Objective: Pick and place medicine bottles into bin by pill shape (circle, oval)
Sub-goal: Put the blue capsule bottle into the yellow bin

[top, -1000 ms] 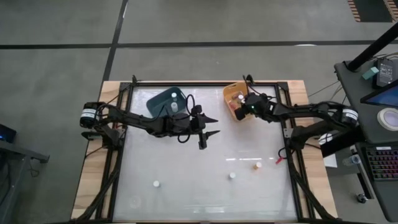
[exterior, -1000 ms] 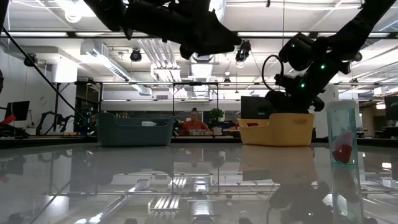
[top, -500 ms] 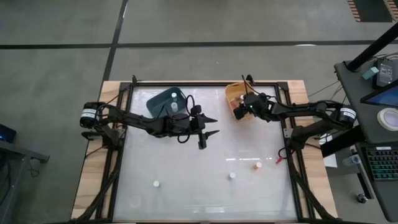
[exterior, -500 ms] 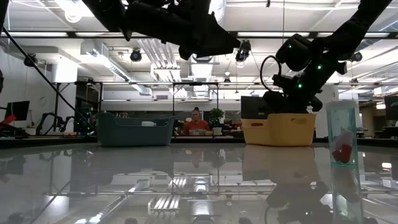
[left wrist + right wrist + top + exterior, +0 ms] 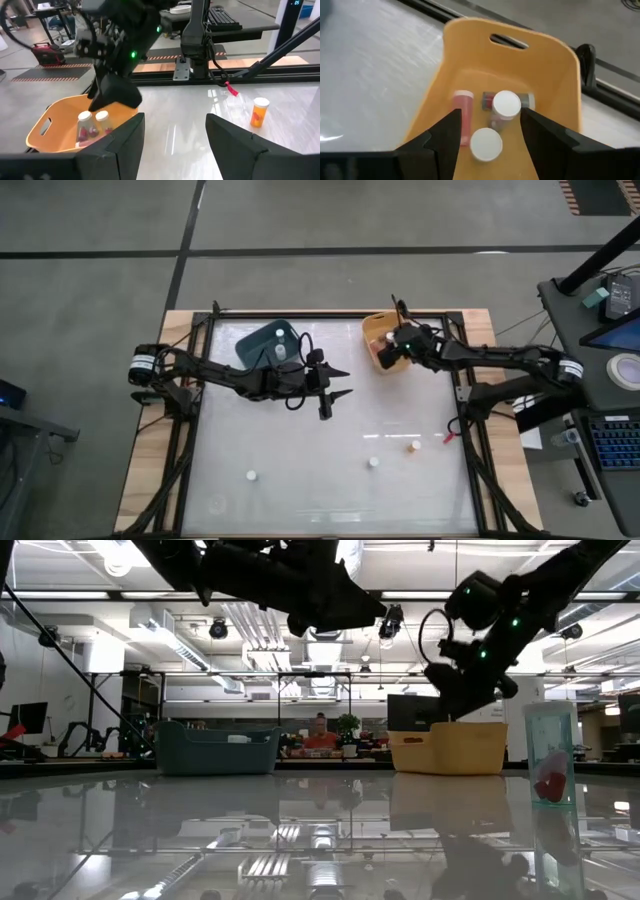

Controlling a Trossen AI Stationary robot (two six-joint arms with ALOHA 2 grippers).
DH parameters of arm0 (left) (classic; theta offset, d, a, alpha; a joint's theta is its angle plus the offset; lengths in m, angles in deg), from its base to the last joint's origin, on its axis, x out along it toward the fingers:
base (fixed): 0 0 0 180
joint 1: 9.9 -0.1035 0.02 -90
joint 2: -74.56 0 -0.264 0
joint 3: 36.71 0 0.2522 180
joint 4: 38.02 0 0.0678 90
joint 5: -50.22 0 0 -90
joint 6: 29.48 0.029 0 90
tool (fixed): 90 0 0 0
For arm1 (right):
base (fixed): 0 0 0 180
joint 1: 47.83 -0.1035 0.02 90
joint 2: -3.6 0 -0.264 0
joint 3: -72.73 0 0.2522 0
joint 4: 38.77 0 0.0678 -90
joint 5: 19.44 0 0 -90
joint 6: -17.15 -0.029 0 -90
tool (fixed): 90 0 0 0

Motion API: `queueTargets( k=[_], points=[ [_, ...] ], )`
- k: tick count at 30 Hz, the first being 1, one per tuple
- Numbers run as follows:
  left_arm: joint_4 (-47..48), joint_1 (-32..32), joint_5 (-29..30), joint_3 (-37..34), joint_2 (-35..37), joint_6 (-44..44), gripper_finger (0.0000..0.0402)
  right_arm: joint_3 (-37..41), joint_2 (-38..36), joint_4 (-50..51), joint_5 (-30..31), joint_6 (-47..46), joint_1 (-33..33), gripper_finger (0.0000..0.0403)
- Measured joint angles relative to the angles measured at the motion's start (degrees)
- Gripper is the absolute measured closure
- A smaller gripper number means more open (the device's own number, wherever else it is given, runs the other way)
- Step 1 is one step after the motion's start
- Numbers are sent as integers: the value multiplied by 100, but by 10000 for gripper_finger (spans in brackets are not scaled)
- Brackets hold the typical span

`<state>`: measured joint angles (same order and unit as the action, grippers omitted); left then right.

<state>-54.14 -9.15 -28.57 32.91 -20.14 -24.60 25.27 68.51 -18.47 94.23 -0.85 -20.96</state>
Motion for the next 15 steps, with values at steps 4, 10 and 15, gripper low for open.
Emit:
queueTargets(
  k=[4, 10, 15],
  points=[
    [127, 23, 0, -2, 2, -72, 207, -102, -467, 379, -7, -1, -211, 212],
    [505, 114, -22, -2, 15, -381, 207, -60, -1199, 524, -11, 1, -844, 221],
    [1020, 270, -47, 12, 14, -748, 207, -42, -1551, 504, -14, 221, -1483, 227]
  ],
)
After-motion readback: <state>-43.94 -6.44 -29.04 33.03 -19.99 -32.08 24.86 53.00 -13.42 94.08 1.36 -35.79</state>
